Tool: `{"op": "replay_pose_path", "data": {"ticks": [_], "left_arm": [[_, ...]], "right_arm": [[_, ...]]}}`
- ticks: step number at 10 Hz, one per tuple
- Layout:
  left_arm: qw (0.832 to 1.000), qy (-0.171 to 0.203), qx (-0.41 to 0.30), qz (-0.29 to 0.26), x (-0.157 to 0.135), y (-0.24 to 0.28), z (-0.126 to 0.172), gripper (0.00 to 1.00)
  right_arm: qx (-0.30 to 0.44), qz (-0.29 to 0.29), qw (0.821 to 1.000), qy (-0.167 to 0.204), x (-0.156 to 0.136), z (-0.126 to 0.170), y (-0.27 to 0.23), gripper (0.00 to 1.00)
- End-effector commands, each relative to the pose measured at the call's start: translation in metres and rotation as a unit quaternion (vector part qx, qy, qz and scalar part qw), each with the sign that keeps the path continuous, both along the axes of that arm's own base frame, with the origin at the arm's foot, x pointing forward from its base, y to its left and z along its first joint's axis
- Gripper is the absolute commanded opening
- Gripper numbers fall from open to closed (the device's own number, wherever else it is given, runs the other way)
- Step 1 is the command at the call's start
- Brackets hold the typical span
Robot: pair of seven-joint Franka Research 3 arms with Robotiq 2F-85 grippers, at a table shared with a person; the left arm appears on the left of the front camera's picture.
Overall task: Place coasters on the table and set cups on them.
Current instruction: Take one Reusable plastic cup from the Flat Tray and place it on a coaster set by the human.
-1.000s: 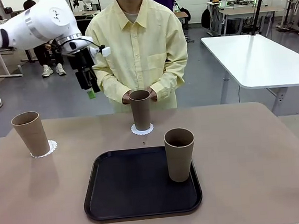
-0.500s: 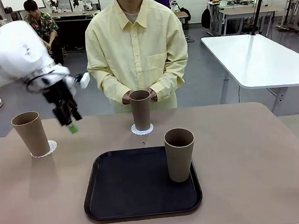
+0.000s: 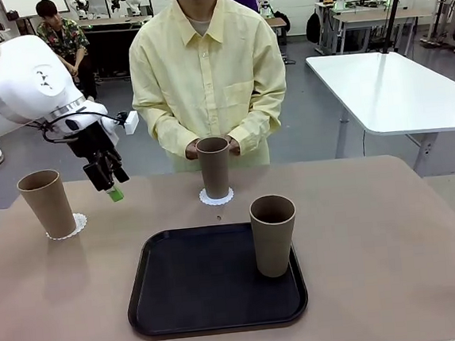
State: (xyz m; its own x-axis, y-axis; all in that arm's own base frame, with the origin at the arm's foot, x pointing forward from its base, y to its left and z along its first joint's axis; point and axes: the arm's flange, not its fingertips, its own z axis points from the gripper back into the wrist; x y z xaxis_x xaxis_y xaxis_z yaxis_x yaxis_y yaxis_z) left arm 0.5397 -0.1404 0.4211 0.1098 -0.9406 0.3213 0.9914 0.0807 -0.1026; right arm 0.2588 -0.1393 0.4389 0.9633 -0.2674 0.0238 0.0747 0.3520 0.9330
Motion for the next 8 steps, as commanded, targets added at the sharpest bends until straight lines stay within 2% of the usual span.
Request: {"op": "replay_pose_path", "data": {"ticks": [1, 7, 8], "left_arm": [[1.000, 0.010, 0.012, 0.003, 0.002, 0.002, 0.005, 1.00], [1.000, 0.003, -0.001, -0.001, 0.003, 0.000, 0.000, 1.00], [0.991, -0.054, 0.003, 0.124, -0.028, -0.012, 0.015, 1.00]], "right_arm": [[0.006, 0.001, 1.000, -0.002, 0.000, 0.000, -0.001, 1.00], [0.006, 0.001, 1.000, -0.002, 0.000, 0.000, -0.001, 1.00], [0.006, 0.001, 1.000, -0.002, 0.000, 0.000, -0.001, 1.00]]}}
